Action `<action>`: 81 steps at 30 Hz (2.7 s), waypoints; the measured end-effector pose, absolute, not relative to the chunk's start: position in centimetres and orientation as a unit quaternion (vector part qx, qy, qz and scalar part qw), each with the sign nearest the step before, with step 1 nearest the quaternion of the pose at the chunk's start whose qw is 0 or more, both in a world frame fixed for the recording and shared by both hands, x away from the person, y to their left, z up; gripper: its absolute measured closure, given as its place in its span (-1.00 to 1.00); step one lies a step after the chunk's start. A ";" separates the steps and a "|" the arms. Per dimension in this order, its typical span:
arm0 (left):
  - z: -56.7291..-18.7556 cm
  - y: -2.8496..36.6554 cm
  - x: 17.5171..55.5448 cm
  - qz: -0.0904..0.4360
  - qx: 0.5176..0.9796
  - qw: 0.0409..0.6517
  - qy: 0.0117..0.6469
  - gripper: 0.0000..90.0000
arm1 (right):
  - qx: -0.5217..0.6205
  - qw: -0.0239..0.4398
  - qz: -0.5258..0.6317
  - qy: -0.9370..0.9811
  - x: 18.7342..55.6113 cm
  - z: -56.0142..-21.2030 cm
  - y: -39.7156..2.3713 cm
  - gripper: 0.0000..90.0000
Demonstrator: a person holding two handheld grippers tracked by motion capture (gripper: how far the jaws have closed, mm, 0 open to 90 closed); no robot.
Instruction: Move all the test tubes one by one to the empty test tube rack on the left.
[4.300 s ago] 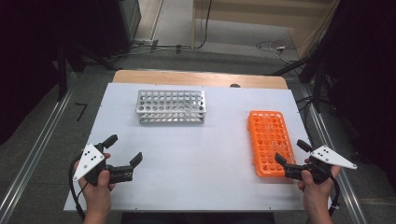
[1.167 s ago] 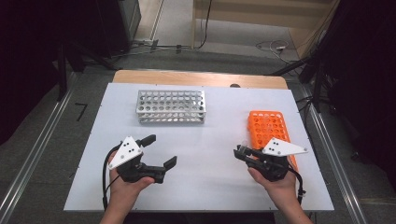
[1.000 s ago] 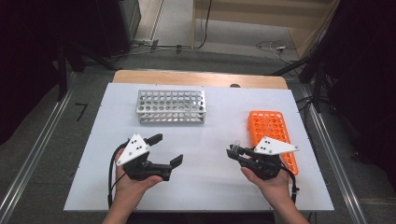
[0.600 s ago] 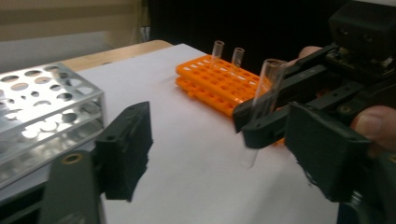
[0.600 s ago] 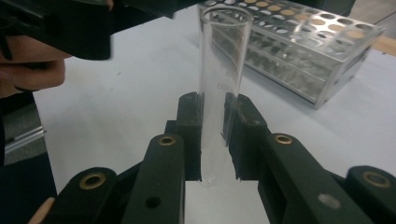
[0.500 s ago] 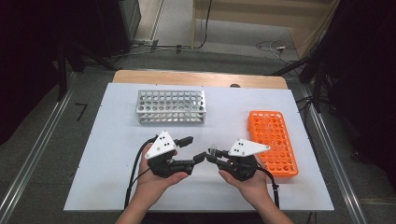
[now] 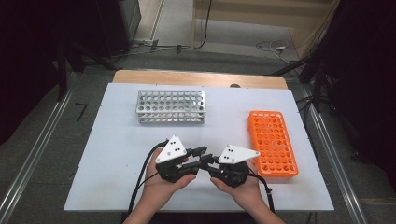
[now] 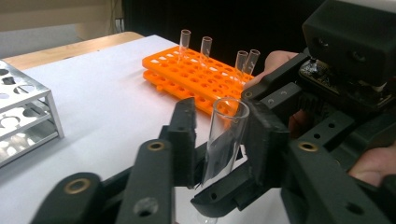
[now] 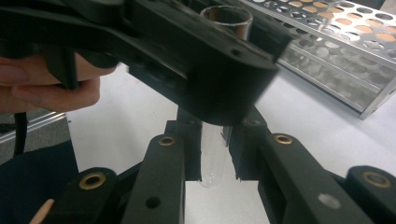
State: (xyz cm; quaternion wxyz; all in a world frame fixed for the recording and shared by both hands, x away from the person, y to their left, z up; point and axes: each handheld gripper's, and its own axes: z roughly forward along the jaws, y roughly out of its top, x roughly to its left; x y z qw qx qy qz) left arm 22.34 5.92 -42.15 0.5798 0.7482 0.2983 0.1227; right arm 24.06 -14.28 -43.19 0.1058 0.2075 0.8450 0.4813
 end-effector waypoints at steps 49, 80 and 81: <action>-39.2 8.7 32.3 0.177 0.715 0.577 0.353 0.69 | 0.291 0.126 0.536 0.783 22.8 -42.8 -30.1 -1.00; -38.9 8.0 43.5 0.207 0.691 0.572 0.390 0.69 | 0.324 0.156 0.530 0.768 23.6 -43.8 -34.0 -1.00; -38.9 8.0 43.9 0.208 0.693 0.568 0.392 0.69 | 0.325 0.156 0.529 0.768 23.6 -43.8 -34.0 -1.00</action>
